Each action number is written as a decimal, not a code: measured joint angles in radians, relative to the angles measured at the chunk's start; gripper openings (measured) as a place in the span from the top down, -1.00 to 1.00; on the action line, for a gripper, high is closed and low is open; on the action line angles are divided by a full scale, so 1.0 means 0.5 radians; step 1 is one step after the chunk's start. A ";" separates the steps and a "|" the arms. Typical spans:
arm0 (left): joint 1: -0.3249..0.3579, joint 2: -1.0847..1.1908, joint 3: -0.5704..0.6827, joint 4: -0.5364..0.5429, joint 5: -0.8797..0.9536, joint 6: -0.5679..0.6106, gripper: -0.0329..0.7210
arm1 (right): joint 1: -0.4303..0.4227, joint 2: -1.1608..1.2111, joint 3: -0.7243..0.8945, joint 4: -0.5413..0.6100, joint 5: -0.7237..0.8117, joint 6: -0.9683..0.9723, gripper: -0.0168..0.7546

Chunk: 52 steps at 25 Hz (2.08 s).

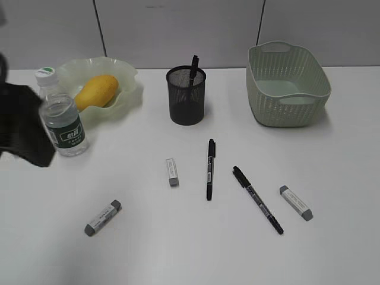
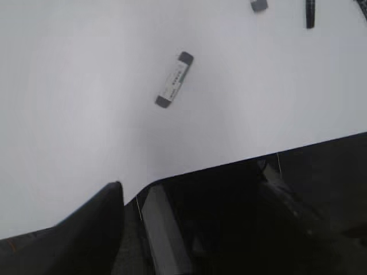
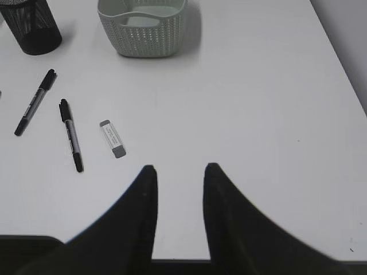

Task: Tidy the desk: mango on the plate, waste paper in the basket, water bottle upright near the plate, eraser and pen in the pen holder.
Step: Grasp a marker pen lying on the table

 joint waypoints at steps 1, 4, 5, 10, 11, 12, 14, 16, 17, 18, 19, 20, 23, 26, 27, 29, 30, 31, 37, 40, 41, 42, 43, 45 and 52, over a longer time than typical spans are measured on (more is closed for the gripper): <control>-0.076 0.071 -0.050 0.023 0.002 -0.042 -0.53 | 0.000 0.000 0.000 0.000 0.000 0.000 0.34; -0.250 0.351 -0.274 0.054 0.004 -0.107 -0.52 | 0.000 0.000 0.000 0.000 0.000 0.000 0.34; -0.278 0.436 -0.349 0.054 0.004 -0.112 -0.50 | 0.000 0.000 0.000 0.000 0.000 0.000 0.34; -0.390 0.939 -0.847 0.067 0.002 -0.122 -0.25 | 0.000 0.000 0.000 0.000 -0.002 0.000 0.34; -0.407 1.023 -0.934 0.067 0.000 -0.122 -0.18 | 0.000 0.000 0.000 0.000 -0.002 0.000 0.34; -0.420 1.122 -1.034 0.067 0.000 -0.122 -0.14 | 0.000 0.000 0.000 0.000 -0.002 0.000 0.34; -0.432 1.313 -1.200 0.060 -0.003 -0.114 -0.10 | 0.000 0.000 0.000 0.000 -0.002 0.000 0.34; -0.436 1.484 -1.364 0.052 -0.004 -0.105 -0.09 | 0.000 0.000 0.000 0.000 -0.002 0.000 0.34; -0.436 1.576 -1.441 0.050 -0.004 -0.101 -0.08 | 0.000 0.000 0.000 0.000 -0.002 0.000 0.34; -0.436 1.652 -1.502 0.045 -0.004 -0.101 -0.08 | 0.000 0.000 0.000 0.000 -0.002 0.000 0.34; -0.436 1.740 -1.571 0.041 -0.004 -0.101 -0.08 | 0.000 0.000 0.000 0.000 -0.002 0.000 0.34; -0.436 1.837 -1.635 0.035 -0.004 -0.101 -0.07 | 0.000 0.000 0.000 0.000 -0.002 0.000 0.34; -0.436 2.051 -1.804 0.023 -0.004 -0.101 -0.03 | 0.000 0.000 0.000 0.000 -0.002 0.000 0.34; -0.430 2.226 -1.946 0.018 -0.004 -0.107 -0.01 | 0.000 0.000 0.000 0.000 -0.002 0.000 0.34; -0.426 2.268 -1.984 0.015 -0.004 -0.111 0.00 | 0.000 0.000 0.000 0.000 -0.002 0.000 0.34; -0.418 2.344 -2.052 0.014 -0.004 -0.118 0.00 | 0.000 0.000 0.000 0.000 -0.002 0.000 0.34; -0.411 2.375 -2.076 0.014 -0.004 -0.126 0.00 | 0.000 0.000 0.000 0.000 -0.002 0.000 0.34; -0.402 2.400 -2.091 0.014 -0.004 -0.138 0.00 | 0.000 0.000 0.000 0.000 -0.002 0.000 0.34; -0.370 2.483 -2.107 0.007 -0.004 -0.152 0.15 | 0.000 0.000 0.000 0.000 -0.002 0.000 0.34; -0.368 2.515 -2.107 -0.018 -0.004 -0.152 0.18 | 0.000 0.000 0.000 0.000 -0.002 0.000 0.34; -0.368 2.527 -2.109 -0.022 -0.004 -0.152 0.18 | 0.000 0.000 0.000 0.000 -0.002 0.000 0.34; -0.368 2.537 -2.110 -0.026 -0.004 -0.152 0.18 | 0.000 0.000 0.000 0.000 -0.002 0.000 0.34; -0.368 2.542 -2.112 -0.028 -0.004 -0.152 0.18 | 0.000 0.000 0.000 0.000 -0.002 0.000 0.34; -0.368 2.549 -2.114 -0.028 -0.004 -0.152 0.18 | 0.000 0.000 0.000 0.000 -0.002 0.000 0.34; -0.368 2.583 -2.121 -0.028 -0.004 -0.152 0.19 | 0.000 0.000 0.000 0.000 -0.004 0.000 0.34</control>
